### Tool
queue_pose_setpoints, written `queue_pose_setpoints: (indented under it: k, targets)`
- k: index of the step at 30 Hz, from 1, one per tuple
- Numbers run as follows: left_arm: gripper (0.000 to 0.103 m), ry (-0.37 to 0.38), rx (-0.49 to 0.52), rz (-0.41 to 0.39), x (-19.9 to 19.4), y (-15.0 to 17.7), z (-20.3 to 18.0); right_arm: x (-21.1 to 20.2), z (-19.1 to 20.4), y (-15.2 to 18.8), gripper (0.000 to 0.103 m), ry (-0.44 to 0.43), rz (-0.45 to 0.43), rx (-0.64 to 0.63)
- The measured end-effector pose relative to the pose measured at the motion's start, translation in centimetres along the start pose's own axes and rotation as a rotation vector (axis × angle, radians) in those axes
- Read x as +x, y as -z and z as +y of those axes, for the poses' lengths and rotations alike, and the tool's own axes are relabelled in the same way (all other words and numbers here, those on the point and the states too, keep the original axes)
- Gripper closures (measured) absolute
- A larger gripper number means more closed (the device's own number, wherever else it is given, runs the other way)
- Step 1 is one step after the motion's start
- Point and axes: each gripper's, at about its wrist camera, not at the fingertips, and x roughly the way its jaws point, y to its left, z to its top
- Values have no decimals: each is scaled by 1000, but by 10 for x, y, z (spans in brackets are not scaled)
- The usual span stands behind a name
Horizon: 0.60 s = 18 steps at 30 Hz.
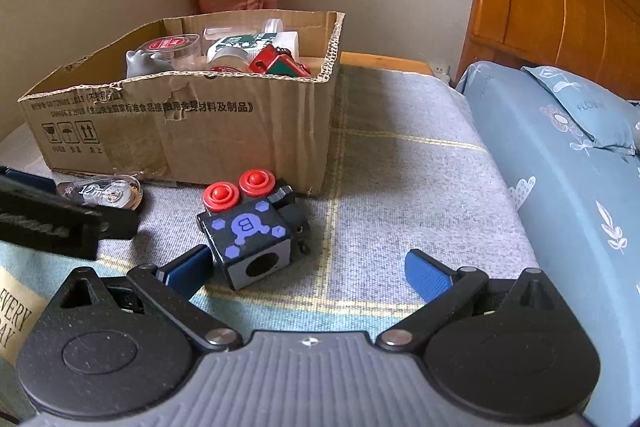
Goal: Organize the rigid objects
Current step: 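Grasp the grey tape dispenser with left tool while right tool approaches the black cube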
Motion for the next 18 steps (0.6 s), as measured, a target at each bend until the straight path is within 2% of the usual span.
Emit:
queue_pose_setpoints:
  k: [8, 18]
  targets:
    - [1, -35, -36, -17, 6, -6, -2, -1, 0, 2, 0, -11, -14, -10]
    - [1, -55, -61, -3, -2, 3, 28, -1, -1, 3, 0, -15, -17, -12]
